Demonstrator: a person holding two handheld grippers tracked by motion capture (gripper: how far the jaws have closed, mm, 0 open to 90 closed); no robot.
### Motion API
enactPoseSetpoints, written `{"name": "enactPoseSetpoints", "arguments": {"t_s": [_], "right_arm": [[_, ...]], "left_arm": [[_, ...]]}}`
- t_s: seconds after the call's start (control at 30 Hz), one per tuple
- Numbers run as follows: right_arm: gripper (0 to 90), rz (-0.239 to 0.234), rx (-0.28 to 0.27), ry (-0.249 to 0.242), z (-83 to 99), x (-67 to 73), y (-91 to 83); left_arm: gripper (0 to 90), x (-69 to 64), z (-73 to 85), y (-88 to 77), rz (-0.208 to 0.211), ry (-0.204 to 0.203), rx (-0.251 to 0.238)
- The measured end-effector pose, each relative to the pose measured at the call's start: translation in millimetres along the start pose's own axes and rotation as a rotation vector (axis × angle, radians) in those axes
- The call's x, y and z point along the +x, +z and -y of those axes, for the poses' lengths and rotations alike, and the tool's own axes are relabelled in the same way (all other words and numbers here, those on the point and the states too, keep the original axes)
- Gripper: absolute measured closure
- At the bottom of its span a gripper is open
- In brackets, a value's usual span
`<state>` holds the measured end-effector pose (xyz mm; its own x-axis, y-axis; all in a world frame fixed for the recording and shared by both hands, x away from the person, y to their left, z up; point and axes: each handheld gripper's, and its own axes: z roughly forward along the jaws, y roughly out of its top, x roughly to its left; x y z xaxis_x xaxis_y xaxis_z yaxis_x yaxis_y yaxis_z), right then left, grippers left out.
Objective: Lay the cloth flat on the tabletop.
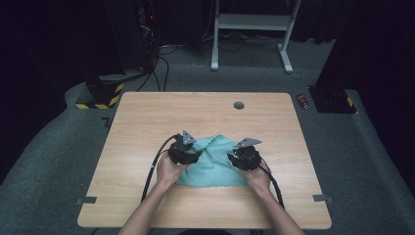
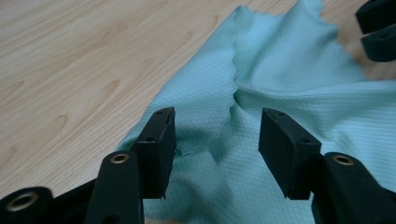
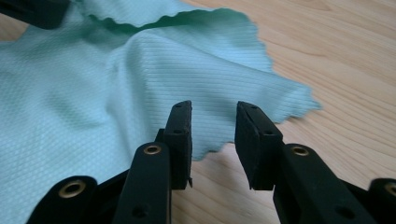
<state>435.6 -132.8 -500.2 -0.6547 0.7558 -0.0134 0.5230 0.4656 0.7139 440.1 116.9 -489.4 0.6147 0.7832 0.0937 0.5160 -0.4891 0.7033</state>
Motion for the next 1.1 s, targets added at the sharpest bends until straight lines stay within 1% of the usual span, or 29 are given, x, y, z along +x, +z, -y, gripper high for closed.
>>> {"name": "enactPoseSetpoints", "arguments": {"t_s": [0.03,0.1,0.17,0.2,0.23,0.3,0.33,0.37,0.43,0.47,0.5,0.6,0.63,0.73,0.8,0.83,0.87,0.93,1.0,1.03,1.1], "right_arm": [[65.5,-0.001,-0.002,-0.007,-1.5,3.1,3.1],[65.3,0.004,-0.001,-0.005,-2.1,3.7,4.9],[65.3,0.013,0.017,0.008,-2.3,2.6,10.2],[66.6,0.02,0.039,0.012,-1.5,1.8,14.6],[66.6,0.02,0.039,0.012,-1.5,1.8,14.6],[70.7,0.025,0.056,0.001,-0.6,2.4,17.5],[75.8,0.022,0.062,-0.016,-0.3,3.7,18.4],[75.8,0.022,0.062,-0.016,-0.3,3.7,18.4],[82.9,0.013,0.066,-0.026,-0.8,5.6,18.6],[86.1,0.012,0.068,-0.043,-1.4,6.5,18.9],[88.6,0.01,0.074,-0.053,-2.3,7.4,19.1],[90.0,0.007,0.083,-0.059,-3.7,6.9,19.3],[90.0,0.009,0.084,-0.063,-3.7,6.8,19.1],[90.0,0.007,0.085,-0.062,-4.2,5.5,15.9],[90.0,0.009,0.076,-0.065,-5.6,3.9,11.9],[90.0,0.013,0.072,-0.068,-6.6,3.0,9.6],[90.0,0.017,0.069,-0.071,-7.7,1.1,6.7],[89.9,0.023,0.067,-0.067,-9.0,-3.6,2.0],[90.0,0.023,0.066,-0.069,-8.8,-5.5,1.3],[89.9,0.027,0.081,-0.074,-7.5,-9.4,1.4],[89.8,0.031,0.089,-0.074,-6.9,-10.6,1.8]], "left_arm": [[47.6,-0.3,0.0,2.5,-0.001,-0.001,0.005],[48.6,-0.8,-0.1,8.5,-0.026,0.005,0.017],[51.3,-0.4,-0.3,12.0,-0.046,-0.003,0.026],[54.3,0.2,-0.5,13.2,-0.057,-0.007,0.029],[54.3,0.8,-0.5,13.9,-0.062,-0.009,0.029],[60.1,2.5,-0.1,15.4,-0.068,-0.014,0.034],[65.6,3.9,0.3,16.2,-0.07,-0.018,0.04],[65.6,5.0,0.7,17.0,-0.066,-0.022,0.043],[71.3,7.4,2.1,19.3,-0.067,-0.03,0.057],[73.4,8.9,3.1,20.6,-0.065,-0.037,0.064],[76.2,10.2,3.5,21.1,-0.064,-0.035,0.067],[85.5,13.1,4.6,20.9,-0.052,-0.053,0.066],[87.1,14.2,4.4,19.7,-0.047,-0.054,0.062],[88.3,17.3,3.6,15.2,-0.036,-0.077,0.03],[88.4,20.5,3.3,12.8,-0.029,-0.093,0.016],[88.4,23.0,3.4,11.2,-0.017,-0.118,0.003],[88.3,24.5,3.5,10.5,-0.009,-0.132,-0.006],[88.0,28.7,3.9,8.1,0.022,-0.181,-0.024],[87.8,32.3,4.1,6.1,0.037,-0.211,-0.038],[87.5,33.4,4.3,5.7,0.037,-0.209,-0.04],[87.5,35.1,5.0,5.7,0.036,-0.21,-0.037]]}}
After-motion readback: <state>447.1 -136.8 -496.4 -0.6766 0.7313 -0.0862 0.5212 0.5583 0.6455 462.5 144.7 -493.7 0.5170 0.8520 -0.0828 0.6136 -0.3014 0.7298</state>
